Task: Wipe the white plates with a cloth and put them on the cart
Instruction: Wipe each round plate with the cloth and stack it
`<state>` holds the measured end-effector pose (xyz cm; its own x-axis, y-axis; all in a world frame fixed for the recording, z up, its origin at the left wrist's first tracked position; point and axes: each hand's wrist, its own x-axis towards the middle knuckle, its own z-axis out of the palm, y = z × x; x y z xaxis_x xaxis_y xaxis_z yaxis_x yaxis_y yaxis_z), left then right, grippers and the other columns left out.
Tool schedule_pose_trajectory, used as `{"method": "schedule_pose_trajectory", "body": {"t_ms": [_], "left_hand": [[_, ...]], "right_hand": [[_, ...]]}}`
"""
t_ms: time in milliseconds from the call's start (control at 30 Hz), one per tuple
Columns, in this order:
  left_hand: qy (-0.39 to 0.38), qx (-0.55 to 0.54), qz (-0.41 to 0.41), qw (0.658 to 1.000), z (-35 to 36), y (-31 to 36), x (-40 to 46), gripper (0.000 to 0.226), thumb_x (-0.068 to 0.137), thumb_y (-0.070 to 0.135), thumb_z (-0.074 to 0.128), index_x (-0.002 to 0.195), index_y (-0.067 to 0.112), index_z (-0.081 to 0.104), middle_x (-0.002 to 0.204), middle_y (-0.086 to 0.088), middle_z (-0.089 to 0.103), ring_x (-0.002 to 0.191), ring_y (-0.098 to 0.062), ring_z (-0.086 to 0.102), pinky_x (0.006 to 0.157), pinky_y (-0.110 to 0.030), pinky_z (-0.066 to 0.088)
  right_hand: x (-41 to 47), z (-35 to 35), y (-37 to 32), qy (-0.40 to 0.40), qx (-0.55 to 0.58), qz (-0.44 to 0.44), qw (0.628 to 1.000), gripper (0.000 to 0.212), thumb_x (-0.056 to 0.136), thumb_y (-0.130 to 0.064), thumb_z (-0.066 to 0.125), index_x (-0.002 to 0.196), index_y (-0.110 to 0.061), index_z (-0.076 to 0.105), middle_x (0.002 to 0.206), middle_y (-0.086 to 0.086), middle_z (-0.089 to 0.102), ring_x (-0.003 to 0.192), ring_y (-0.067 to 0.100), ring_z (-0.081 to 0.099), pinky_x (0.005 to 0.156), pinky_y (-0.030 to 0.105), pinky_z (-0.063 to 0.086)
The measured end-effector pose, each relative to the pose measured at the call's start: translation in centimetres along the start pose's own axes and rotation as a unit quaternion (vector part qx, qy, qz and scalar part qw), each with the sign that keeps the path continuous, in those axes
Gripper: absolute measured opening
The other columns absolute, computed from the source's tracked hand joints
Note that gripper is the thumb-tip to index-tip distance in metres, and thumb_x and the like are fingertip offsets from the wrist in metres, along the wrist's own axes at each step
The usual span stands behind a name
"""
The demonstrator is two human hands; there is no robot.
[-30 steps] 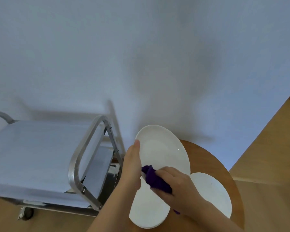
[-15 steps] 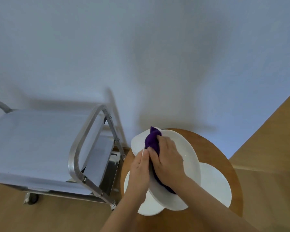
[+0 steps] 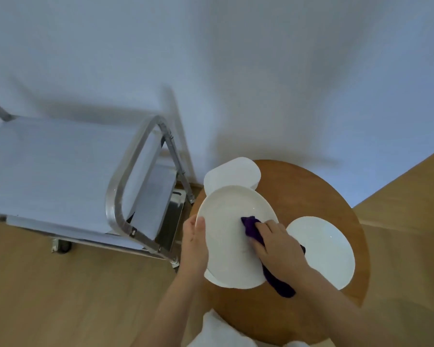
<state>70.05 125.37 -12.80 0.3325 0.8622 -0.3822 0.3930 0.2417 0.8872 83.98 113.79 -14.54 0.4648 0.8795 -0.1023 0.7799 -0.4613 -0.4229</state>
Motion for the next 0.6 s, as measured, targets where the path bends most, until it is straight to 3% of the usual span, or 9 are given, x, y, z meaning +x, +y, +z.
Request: {"method": "schedule_pose_trajectory", "body": {"t_ms": [133,233,333,467,600], "left_hand": [[0.018,0.069,-0.058,0.996,0.4,-3.1,1.5,0.037,0.102,0.042,0.027,0.125,0.015,0.037,0.113,-0.001,0.047,0.094,-0.009,0.048,0.072,-0.018,0.043],[0.028,0.047,-0.082,0.995,0.6,-4.9,2.6,0.034,0.101,0.045,0.026,0.119,0.018,0.036,0.112,-0.004,0.050,0.102,-0.017,0.052,0.087,-0.036,0.047],[0.032,0.050,-0.095,0.994,0.8,-6.3,3.4,0.037,0.100,0.045,0.026,0.121,0.017,0.035,0.112,-0.004,0.051,0.105,-0.020,0.053,0.089,-0.040,0.048],[0.037,0.034,-0.144,0.988,1.4,-8.3,4.2,0.047,0.100,0.047,0.025,0.134,0.014,0.032,0.120,-0.004,0.049,0.111,-0.022,0.050,0.099,-0.050,0.046],[0.047,0.111,-0.166,0.979,1.8,-10.4,4.1,0.050,0.100,0.046,0.024,0.136,0.013,0.038,0.129,-0.008,0.052,0.119,-0.029,0.052,0.100,-0.050,0.046]], "right_hand": [[-1.7,1.1,2.6,0.011,0.054,0.139,0.989,0.034,0.096,-0.040,0.040,0.122,-0.022,0.050,0.111,-0.005,0.055,0.092,0.006,0.044,0.076,0.020,0.036],[-4.1,1.7,3.9,-0.007,0.085,0.219,0.972,0.040,0.095,-0.040,0.043,0.131,-0.023,0.043,0.123,-0.003,0.054,0.105,0.013,0.051,0.085,0.024,0.041],[-5.4,1.5,4.2,0.013,0.164,0.276,0.947,0.048,0.094,-0.036,0.049,0.138,-0.024,0.035,0.132,-0.003,0.049,0.115,0.019,0.051,0.091,0.034,0.049],[-5.7,1.5,3.9,0.069,0.270,0.322,0.905,0.045,0.095,-0.034,0.048,0.136,-0.024,0.035,0.125,-0.001,0.053,0.103,0.020,0.057,0.084,0.040,0.054],[-5.2,2.0,3.7,0.078,0.320,0.335,0.883,0.043,0.094,-0.031,0.051,0.134,-0.025,0.036,0.114,-0.004,0.055,0.087,0.016,0.060,0.057,0.022,0.052]]}}
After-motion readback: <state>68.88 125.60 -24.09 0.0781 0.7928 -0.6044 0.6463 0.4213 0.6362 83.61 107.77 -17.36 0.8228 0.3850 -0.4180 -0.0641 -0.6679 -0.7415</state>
